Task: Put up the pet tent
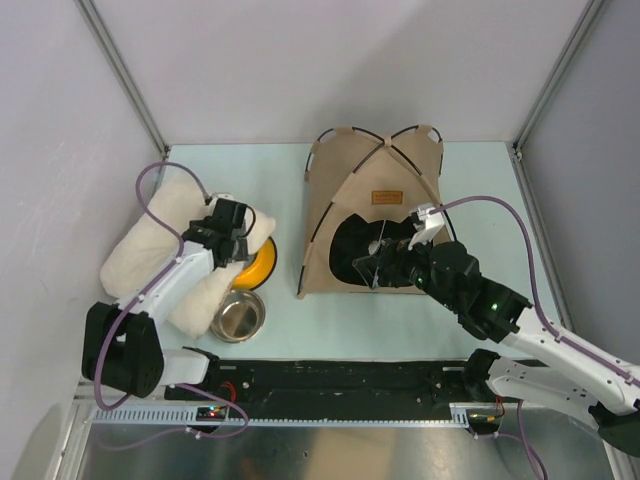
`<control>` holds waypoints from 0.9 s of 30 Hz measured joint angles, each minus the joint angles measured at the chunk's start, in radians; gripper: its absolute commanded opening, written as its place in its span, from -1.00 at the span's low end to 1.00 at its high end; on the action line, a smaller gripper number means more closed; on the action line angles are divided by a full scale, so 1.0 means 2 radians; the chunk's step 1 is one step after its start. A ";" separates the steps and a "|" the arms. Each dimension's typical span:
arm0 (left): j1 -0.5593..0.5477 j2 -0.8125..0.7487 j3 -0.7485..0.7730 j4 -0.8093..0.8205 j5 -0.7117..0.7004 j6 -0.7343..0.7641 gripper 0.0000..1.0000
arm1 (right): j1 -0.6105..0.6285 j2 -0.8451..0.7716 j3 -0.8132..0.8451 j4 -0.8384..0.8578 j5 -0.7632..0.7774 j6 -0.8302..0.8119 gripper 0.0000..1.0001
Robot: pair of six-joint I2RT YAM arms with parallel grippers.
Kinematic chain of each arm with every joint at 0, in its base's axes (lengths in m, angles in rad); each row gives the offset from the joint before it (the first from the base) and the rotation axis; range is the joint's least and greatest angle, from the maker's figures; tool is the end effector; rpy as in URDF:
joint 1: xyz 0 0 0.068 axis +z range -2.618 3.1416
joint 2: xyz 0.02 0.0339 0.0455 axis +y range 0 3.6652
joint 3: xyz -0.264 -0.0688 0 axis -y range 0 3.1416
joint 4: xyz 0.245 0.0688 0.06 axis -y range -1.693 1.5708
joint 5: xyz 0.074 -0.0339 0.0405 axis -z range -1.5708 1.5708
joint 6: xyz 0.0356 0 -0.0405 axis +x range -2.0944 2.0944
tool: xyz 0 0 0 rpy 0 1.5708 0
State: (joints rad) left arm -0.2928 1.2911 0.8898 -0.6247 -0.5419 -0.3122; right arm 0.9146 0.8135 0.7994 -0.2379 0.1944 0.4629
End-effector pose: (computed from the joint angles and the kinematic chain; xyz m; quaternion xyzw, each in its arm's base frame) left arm 0.2449 -0.0547 0.2374 -0.0810 0.9272 0.1688 0.3242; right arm 0.1213 0.1463 0.3347 -0.1182 0.7800 0.3283 0.5195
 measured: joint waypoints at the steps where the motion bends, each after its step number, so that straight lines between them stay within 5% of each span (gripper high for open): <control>1: 0.003 0.006 0.003 0.001 0.004 0.003 0.09 | 0.000 -0.001 0.000 0.000 0.001 0.001 0.88; 4: 0.013 0.018 0.009 0.005 0.018 0.010 -0.77 | 0.000 -0.006 0.000 -0.003 0.005 0.004 0.88; 6: 0.020 0.020 0.013 0.005 0.025 0.022 -0.94 | 0.000 -0.011 0.000 -0.006 0.008 0.004 0.87; 15: 0.028 -0.003 0.050 -0.004 0.027 0.051 -1.00 | 0.000 -0.019 0.000 -0.009 0.015 0.008 0.85; 27: 0.025 -0.182 0.167 -0.053 0.072 0.078 -1.00 | 0.010 0.008 0.000 -0.009 0.039 0.003 0.77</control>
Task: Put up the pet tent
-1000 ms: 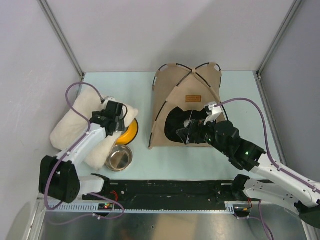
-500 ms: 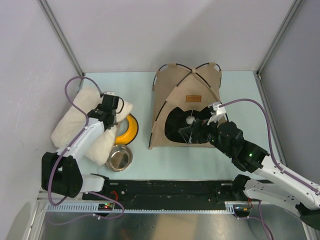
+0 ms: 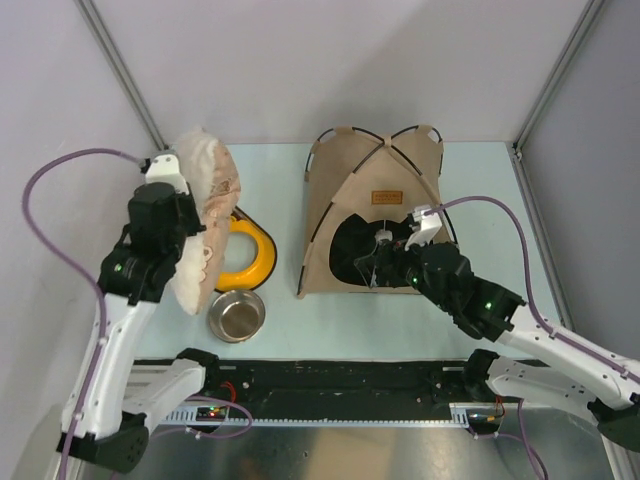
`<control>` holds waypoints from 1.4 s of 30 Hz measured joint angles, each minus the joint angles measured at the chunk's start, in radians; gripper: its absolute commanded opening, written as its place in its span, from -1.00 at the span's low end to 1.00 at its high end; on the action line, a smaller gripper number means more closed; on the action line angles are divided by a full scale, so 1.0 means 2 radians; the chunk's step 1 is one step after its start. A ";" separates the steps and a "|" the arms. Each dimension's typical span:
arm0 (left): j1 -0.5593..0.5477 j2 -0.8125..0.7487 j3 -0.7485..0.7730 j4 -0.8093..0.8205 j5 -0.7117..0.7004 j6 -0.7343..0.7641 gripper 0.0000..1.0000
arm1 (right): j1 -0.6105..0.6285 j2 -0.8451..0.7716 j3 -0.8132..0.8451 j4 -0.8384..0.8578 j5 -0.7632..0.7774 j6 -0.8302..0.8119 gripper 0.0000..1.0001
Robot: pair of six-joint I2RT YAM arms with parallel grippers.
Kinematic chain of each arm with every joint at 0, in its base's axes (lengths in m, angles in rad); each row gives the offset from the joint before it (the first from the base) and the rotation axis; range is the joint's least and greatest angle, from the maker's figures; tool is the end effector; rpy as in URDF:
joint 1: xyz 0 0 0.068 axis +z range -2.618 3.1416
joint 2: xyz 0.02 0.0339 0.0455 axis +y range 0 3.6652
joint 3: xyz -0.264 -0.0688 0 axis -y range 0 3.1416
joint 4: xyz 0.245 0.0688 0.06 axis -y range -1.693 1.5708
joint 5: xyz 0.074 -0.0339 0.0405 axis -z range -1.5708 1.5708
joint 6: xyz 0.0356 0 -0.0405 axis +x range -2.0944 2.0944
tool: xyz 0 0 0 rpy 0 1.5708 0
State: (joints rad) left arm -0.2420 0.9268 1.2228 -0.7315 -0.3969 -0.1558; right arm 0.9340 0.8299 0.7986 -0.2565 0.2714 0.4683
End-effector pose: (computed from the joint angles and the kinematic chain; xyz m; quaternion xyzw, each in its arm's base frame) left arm 0.1734 -0.0286 0.4084 -0.0703 0.8304 0.0588 0.5496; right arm 0.1221 0.1490 0.3299 -0.1044 0.7911 0.2997 0.5230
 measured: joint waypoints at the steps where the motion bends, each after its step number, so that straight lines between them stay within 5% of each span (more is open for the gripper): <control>1: -0.002 -0.011 0.009 -0.007 0.009 0.000 -0.99 | 0.003 0.005 0.000 0.000 0.007 -0.001 0.77; 12: -0.033 -0.084 0.092 -0.078 0.093 -0.001 -0.99 | 0.002 -0.054 0.006 -0.043 0.104 -0.019 0.79; 26: -0.035 -0.159 0.115 -0.104 0.379 -0.014 -1.00 | -0.060 -0.135 0.065 -0.129 0.183 -0.104 0.99; 34: -0.055 -0.188 0.078 -0.107 0.498 0.001 -1.00 | -0.223 -0.080 0.046 -0.142 0.038 -0.121 0.95; 42: -0.058 -0.217 0.079 -0.115 0.451 -0.014 -0.99 | -0.275 -0.005 0.019 -0.106 -0.109 -0.093 0.72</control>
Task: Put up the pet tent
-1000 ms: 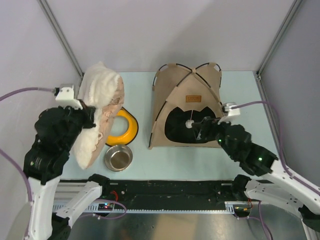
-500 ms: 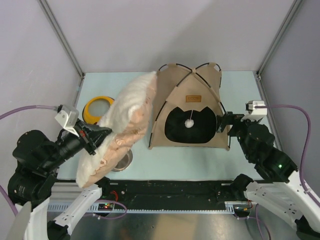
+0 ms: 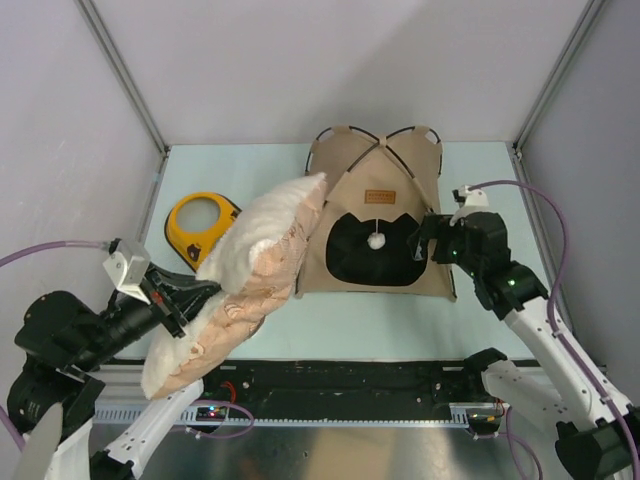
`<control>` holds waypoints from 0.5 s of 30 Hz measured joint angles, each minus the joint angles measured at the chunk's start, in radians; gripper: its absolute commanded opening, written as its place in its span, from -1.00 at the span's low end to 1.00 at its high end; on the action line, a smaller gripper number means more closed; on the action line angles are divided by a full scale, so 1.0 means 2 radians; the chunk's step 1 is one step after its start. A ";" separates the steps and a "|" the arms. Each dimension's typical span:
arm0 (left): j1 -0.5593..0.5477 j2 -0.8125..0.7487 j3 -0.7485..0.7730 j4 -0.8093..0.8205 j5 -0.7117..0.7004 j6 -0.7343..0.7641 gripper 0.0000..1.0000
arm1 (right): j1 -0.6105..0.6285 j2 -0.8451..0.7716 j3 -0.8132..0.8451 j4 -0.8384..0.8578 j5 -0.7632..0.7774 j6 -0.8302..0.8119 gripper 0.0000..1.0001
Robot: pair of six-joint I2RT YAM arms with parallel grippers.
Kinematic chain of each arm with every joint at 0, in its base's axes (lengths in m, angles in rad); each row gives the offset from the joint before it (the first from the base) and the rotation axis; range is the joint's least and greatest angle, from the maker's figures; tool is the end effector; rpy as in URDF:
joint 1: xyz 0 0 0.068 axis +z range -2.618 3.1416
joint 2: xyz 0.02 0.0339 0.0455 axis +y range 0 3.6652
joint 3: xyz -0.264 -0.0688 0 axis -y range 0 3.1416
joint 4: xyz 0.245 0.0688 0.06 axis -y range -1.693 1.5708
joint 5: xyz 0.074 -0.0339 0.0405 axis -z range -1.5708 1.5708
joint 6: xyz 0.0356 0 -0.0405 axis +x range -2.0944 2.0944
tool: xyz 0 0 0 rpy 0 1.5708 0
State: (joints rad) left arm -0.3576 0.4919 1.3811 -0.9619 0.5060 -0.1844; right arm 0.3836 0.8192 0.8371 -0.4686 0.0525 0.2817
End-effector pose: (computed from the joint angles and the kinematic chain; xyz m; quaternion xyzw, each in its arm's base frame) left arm -0.0061 -0.0161 0.4586 0.2311 0.6916 -0.3531 0.5861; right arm 0.1697 0.0665 0.3230 -0.0292 0.8465 0.1524 0.5092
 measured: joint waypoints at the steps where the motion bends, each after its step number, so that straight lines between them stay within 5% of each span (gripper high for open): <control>1: 0.000 -0.001 0.003 -0.002 -0.004 -0.006 -0.99 | 0.006 0.011 -0.001 0.009 -0.003 0.007 0.71; 7: 0.000 -0.006 0.011 -0.003 0.000 -0.060 -1.00 | 0.063 0.055 -0.001 0.054 0.010 0.041 0.69; 15: 0.000 -0.010 0.011 -0.005 0.047 -0.133 -0.99 | 0.115 0.068 0.004 0.073 0.080 0.075 0.98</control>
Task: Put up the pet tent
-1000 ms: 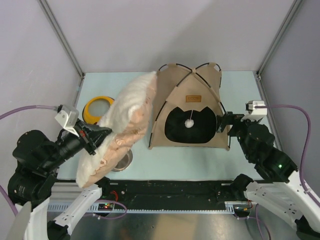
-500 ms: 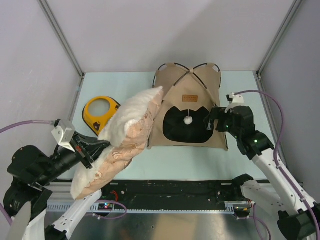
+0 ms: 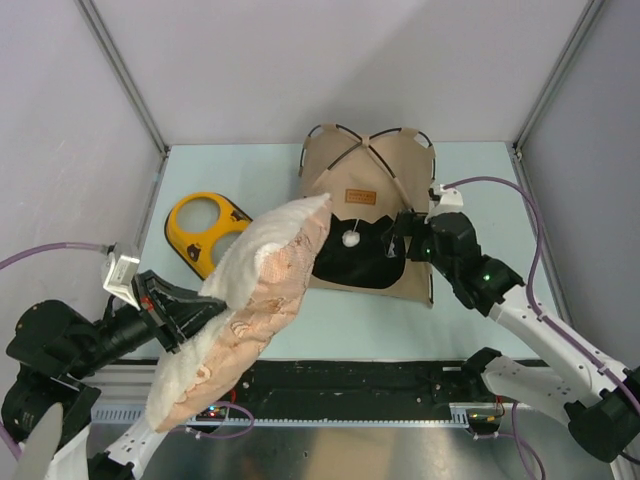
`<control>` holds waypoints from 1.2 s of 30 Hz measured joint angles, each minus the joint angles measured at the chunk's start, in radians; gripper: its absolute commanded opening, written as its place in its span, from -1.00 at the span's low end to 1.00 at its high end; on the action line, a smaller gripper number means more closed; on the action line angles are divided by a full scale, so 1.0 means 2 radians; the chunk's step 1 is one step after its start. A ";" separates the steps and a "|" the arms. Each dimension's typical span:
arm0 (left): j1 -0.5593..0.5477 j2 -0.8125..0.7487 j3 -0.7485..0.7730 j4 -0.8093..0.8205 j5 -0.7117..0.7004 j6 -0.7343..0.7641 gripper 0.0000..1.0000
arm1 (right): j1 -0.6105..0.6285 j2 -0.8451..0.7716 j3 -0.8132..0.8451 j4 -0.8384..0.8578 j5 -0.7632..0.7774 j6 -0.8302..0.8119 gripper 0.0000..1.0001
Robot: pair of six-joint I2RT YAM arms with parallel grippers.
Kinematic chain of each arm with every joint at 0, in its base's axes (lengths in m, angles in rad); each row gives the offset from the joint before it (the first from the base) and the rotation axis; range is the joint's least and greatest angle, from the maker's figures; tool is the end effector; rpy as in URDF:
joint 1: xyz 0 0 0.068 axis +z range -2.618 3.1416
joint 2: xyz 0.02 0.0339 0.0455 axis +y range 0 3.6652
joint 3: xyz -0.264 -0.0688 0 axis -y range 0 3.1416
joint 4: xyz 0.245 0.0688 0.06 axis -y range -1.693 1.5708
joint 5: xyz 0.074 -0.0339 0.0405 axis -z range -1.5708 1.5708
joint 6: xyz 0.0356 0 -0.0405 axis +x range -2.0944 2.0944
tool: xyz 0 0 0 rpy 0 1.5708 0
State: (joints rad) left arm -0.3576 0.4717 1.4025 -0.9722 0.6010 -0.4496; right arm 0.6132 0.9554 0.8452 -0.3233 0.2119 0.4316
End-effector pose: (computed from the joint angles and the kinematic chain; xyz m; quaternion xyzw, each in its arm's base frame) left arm -0.0199 -0.0141 0.4615 0.1730 0.6980 -0.4561 0.5243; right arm 0.1813 0.1184 0.3161 -0.0193 0.8396 0.1900 0.5085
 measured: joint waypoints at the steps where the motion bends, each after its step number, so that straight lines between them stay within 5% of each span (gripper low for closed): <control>1: 0.000 -0.001 0.000 -0.001 0.011 -0.009 -0.99 | 0.002 -0.002 0.003 -0.005 0.012 0.003 0.98; 9: 0.000 -0.031 -0.056 0.009 0.064 -0.043 -1.00 | 0.002 -0.056 0.060 -0.056 0.076 0.006 0.99; 24: -0.006 0.004 -0.201 0.065 0.035 -0.105 -1.00 | 0.002 -0.159 0.108 -0.125 0.096 0.022 0.99; 29: -0.086 0.028 -0.219 0.124 -0.043 -0.154 -1.00 | 0.002 -0.173 0.108 -0.144 0.098 0.027 0.99; 36: -0.277 0.105 -0.221 0.182 -0.254 -0.217 -0.99 | 0.002 -0.192 0.108 -0.159 0.100 0.039 0.99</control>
State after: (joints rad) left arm -0.9115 0.6811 0.9604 -0.6079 0.0921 -0.8833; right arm 0.6182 0.5709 1.0615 -0.6403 0.4110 0.5098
